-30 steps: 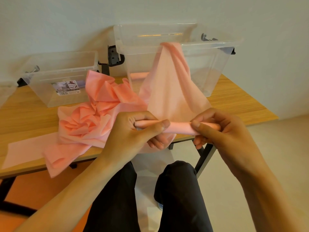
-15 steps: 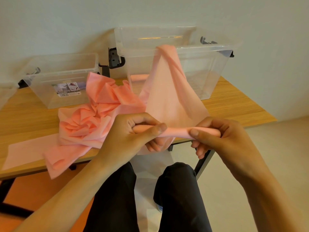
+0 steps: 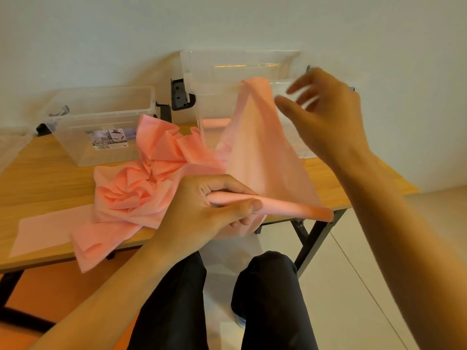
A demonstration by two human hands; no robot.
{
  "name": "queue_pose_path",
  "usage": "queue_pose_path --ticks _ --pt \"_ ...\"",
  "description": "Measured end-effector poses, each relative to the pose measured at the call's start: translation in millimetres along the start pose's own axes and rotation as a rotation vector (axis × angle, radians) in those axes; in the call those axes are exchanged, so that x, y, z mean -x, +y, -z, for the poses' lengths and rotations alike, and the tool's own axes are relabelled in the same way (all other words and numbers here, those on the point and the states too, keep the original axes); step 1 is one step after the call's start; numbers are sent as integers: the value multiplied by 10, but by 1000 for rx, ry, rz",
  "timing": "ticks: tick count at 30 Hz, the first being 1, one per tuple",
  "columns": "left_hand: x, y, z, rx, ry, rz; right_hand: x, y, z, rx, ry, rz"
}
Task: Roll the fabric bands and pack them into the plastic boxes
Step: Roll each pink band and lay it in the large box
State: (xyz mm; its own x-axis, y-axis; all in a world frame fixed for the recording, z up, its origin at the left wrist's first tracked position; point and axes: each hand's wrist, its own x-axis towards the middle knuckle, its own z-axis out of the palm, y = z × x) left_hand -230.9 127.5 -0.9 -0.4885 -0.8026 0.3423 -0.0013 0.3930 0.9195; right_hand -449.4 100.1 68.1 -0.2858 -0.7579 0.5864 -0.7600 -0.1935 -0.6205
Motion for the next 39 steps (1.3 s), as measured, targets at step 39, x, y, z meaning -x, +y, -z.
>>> queue_pose_path --ticks 39 --pt "-30 -40 -27 11 117 -31 -659 -15 -259 218 -75 -22"
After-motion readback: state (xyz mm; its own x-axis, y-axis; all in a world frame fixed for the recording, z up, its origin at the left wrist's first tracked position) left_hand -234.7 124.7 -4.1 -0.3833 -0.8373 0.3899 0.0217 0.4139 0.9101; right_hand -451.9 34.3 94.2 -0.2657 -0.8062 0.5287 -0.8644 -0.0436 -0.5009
